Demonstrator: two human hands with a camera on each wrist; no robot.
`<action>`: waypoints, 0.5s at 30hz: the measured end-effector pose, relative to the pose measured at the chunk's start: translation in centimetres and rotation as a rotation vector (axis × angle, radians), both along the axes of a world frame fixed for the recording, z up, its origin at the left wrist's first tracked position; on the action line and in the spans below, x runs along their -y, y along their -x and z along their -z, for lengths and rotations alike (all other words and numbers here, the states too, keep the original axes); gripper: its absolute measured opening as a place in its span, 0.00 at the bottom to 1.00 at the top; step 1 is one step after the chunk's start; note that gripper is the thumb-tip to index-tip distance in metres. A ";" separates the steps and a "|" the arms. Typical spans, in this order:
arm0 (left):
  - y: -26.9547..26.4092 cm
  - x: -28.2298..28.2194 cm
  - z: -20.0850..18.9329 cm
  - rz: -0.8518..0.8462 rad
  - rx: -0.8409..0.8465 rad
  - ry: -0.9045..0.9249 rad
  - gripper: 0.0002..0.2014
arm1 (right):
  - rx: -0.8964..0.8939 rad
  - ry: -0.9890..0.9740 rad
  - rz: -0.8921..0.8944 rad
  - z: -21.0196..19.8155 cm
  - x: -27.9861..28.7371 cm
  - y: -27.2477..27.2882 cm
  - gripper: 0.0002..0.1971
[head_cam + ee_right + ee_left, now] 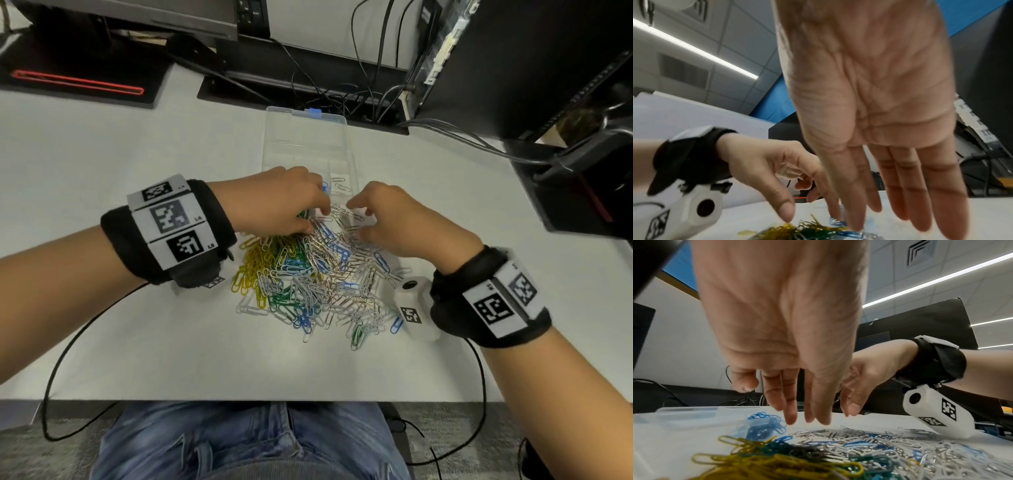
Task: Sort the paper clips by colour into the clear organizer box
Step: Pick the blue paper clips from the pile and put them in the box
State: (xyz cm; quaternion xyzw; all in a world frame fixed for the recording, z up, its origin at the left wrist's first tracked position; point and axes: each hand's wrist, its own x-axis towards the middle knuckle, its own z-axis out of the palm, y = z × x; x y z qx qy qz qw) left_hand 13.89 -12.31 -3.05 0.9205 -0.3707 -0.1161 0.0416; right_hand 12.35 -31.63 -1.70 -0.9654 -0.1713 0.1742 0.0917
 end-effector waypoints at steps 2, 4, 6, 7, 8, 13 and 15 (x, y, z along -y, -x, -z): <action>0.1 0.4 0.2 0.041 -0.019 -0.061 0.21 | -0.012 0.037 -0.042 0.3 -0.6 -0.3 0.18; 0.3 0.3 0.4 0.068 -0.049 -0.096 0.20 | -0.077 0.052 -0.112 0.9 -1.1 -0.1 0.13; 0.5 -0.4 0.5 0.074 -0.062 -0.077 0.18 | -0.111 0.047 -0.148 1.3 -1.1 0.1 0.18; 0.6 -0.7 0.4 0.071 -0.068 -0.054 0.17 | -0.102 0.037 -0.139 1.3 -1.0 0.1 0.21; 0.7 -1.1 0.4 0.065 -0.077 -0.030 0.16 | -0.079 0.030 -0.122 1.2 -0.9 0.1 0.24; 0.5 -1.4 0.6 -0.007 -0.088 0.023 0.15 | -0.062 0.043 -0.137 1.0 -1.3 -0.1 0.29; 0.4 -1.1 0.5 -0.024 -0.089 0.027 0.16 | -0.084 0.056 -0.147 1.1 -1.8 -0.2 0.28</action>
